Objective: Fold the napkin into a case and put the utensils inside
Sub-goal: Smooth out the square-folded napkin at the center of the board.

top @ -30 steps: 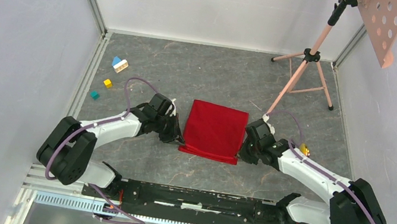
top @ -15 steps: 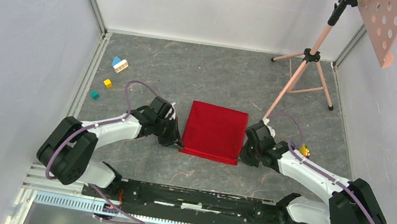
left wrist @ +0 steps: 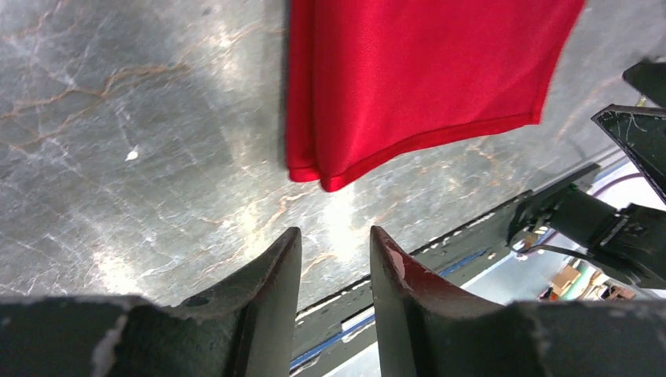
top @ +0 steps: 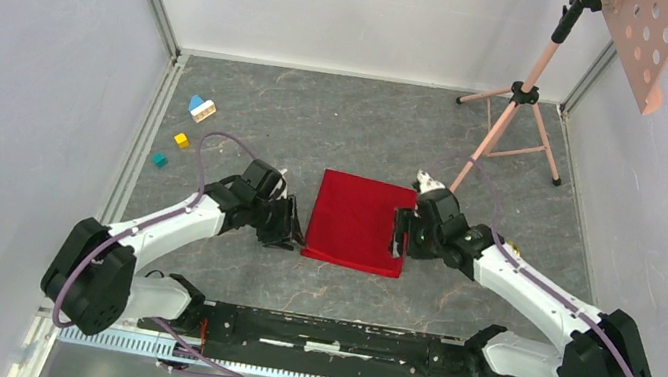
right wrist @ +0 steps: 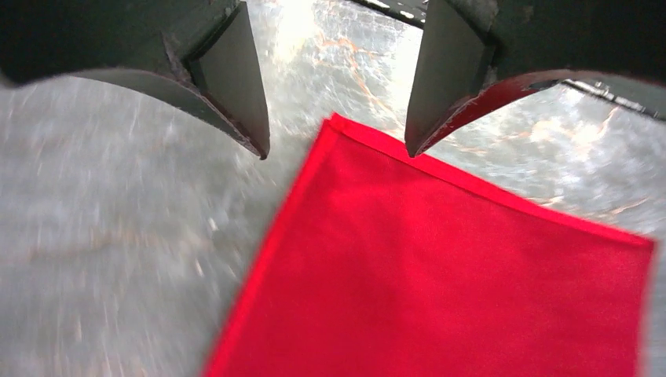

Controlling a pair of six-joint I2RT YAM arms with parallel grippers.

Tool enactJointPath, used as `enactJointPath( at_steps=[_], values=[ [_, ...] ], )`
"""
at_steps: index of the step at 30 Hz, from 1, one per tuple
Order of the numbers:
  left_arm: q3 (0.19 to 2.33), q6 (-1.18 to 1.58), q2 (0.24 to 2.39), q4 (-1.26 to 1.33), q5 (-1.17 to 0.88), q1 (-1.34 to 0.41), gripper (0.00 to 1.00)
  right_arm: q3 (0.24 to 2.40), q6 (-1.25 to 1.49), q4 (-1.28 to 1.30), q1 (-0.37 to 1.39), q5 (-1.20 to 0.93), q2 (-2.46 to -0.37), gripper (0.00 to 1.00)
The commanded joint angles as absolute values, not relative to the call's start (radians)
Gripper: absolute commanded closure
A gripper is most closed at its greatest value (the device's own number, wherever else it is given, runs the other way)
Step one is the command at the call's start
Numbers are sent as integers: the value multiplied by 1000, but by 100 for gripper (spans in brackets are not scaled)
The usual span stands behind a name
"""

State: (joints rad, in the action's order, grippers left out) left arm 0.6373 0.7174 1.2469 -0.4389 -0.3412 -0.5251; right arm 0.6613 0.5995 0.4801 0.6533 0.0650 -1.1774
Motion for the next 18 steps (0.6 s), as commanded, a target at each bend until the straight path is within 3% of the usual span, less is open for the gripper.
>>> enactJointPath(
  at_steps=[1, 9, 15, 18],
  values=[
    [697, 738, 1232, -378, -399, -526, 56, 803, 223, 342, 651, -137, -1238, 29],
    [742, 782, 1396, -270, -408, -526, 75, 872, 470, -257, 641, -566, -1566, 31],
    [685, 784, 1464, -218, -415, -526, 83, 870, 723, -712, 649, -703, -1812, 32],
    [656, 782, 1480, -200, -407, -526, 84, 905, 766, -788, 664, -715, -1900, 33]
  ],
)
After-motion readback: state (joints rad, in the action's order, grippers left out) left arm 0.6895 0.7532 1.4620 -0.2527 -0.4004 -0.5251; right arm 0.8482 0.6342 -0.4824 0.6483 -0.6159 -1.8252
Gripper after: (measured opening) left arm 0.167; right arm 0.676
